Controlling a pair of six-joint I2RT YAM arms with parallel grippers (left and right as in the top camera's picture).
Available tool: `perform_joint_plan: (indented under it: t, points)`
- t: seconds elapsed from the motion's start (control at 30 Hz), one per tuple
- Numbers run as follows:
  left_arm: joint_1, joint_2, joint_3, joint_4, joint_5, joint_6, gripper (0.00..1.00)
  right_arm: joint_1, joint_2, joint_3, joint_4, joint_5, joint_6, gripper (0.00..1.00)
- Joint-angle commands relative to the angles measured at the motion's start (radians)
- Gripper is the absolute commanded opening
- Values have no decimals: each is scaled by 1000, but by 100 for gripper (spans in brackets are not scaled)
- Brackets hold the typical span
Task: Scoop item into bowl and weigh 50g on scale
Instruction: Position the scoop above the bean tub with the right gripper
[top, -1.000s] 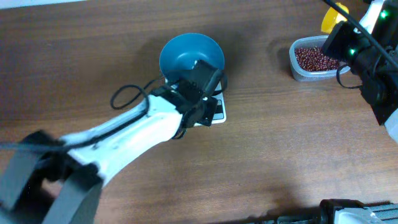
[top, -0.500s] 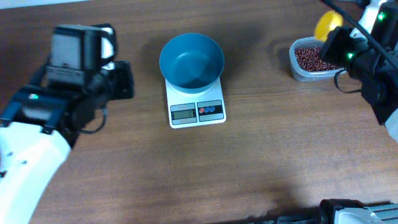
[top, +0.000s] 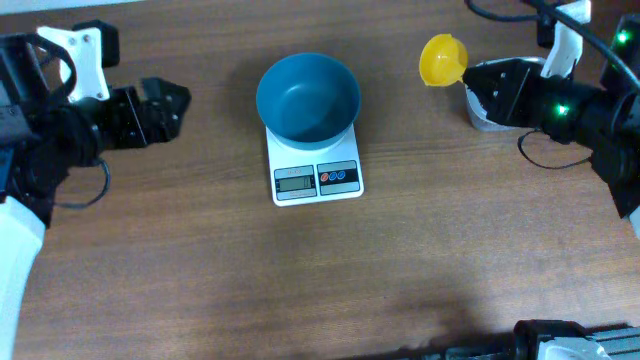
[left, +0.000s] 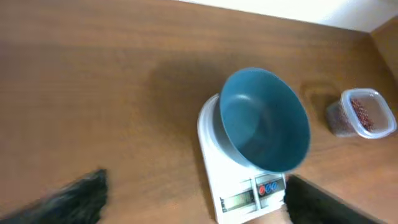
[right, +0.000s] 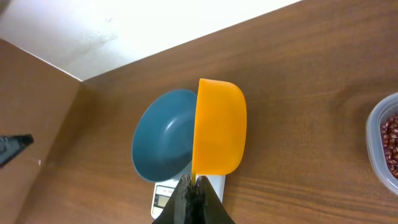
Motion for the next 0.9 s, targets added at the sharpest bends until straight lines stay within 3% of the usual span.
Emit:
perform_joint_plan:
  t: [0.0,0.07,0.1,0.13,0.17,0.23,0.37,0.4,0.43,0.47,0.87]
  points:
    - [0,-11,8,-70,35,-10,99,-3,-8,6,3,-17,-2,4]
    - [-1,-27,60,-202,-49,53,99,-3,-8,6,4,-17,-17,4]
    - [-16,-32,163,-373,-188,103,99,-3,-7,6,3,-17,-44,4]
    - [-37,-32,224,-445,-224,146,99,-3,-7,6,-1,-17,-46,4]
    - [-89,-32,318,-537,-253,259,99,-3,-6,6,-9,-17,-53,4]
    - [-178,-32,417,-628,-338,336,99,-3,-6,6,-13,-17,-53,4]
    - [-236,-32,433,-684,-280,290,99,-3,-6,6,-13,-16,-53,4]
    - [-245,-32,433,-696,-219,381,99,-3,-6,6,-13,-16,-53,4]
    - [-279,-32,433,-754,-172,581,99,-3,-6,6,-13,-8,-53,4]
    - [-310,-32,429,-772,-172,650,99,-3,-6,6,-13,-5,-53,4]
    - [-319,-31,281,-673,-139,662,99,-3,-6,6,-13,48,-53,4]
